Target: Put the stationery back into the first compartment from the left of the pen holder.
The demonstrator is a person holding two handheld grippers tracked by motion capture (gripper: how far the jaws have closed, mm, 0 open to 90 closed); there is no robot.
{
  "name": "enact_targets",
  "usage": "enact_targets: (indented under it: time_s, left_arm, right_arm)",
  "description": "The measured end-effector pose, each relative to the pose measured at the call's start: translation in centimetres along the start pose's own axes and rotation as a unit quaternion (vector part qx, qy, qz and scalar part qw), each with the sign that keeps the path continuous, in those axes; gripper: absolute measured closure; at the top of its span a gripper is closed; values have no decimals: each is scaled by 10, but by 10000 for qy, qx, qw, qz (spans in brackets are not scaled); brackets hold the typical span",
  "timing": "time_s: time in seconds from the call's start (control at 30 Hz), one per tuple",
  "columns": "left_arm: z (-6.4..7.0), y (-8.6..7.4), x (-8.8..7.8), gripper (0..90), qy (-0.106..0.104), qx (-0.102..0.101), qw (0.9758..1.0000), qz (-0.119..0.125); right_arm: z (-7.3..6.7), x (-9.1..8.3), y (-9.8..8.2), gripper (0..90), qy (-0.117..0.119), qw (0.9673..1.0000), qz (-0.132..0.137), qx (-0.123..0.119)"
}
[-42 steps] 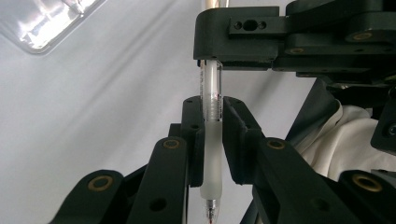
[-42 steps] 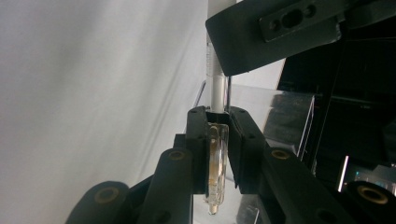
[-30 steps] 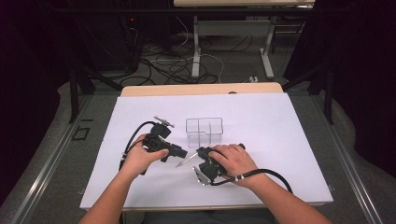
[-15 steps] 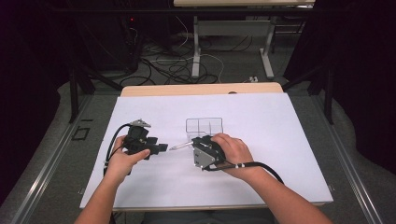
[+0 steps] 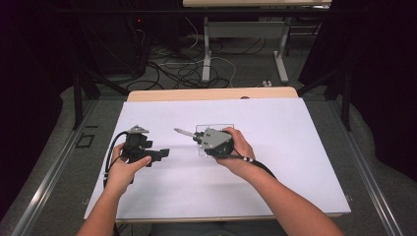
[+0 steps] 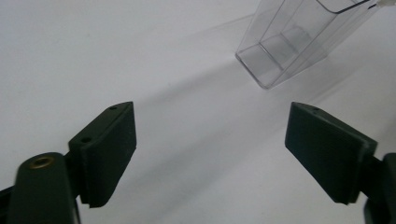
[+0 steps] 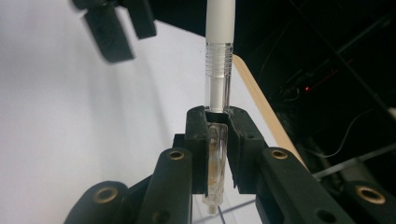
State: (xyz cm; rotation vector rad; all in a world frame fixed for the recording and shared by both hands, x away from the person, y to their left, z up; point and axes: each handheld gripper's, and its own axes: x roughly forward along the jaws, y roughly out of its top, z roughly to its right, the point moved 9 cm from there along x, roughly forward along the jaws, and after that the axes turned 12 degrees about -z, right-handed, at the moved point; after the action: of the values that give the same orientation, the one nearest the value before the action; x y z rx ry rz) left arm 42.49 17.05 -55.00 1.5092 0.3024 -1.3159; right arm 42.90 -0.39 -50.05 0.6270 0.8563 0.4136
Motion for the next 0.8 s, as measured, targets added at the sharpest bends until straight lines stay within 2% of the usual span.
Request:
enact_targets:
  time_s: [0.03, 0.13, 0.23, 0.33, 0.4, 0.5, 0.63, 0.77, 0.8]
  left_arm:
    - [-1, 0, 0, 160, 79, 23, 10000, 42]
    - [-1, 0, 2, 110, 69, 22, 10000, 66]
    - [0, 0, 4, 40, 33, -17, 10000, 81]
    - [2, 0, 7, 3, 75, 28, 10000, 48]
    - [3, 0, 8, 2, 70, 34, 10000, 53]
    - [2, 0, 10, 3, 109, -15, 9999, 50]
    - [0, -1, 10, 3, 146, -56, 9999, 24]
    - [0, -2, 11, 3, 111, -106, 9999, 49]
    - [-1, -2, 11, 3, 137, -94, 9999, 37]
  right_arm:
    - [2, 2, 1, 793, 56, 9998, 52, 195]
    - [10, 7, 3, 793, 163, 9970, 185, 739]
    - [17, 13, 3, 794, 253, 9907, 290, 1304]
    - [24, 18, 0, 793, 255, 9845, 313, 1706]
    - [28, 21, -3, 793, 215, 9790, 369, 1993]
    - [34, 24, -6, 793, 190, 9734, 392, 2251]
    - [36, 27, -11, 793, 194, 9688, 301, 2454]
    - [36, 30, -18, 792, 197, 9688, 146, 2465]
    - [35, 31, -19, 791, 213, 9672, 99, 2528]
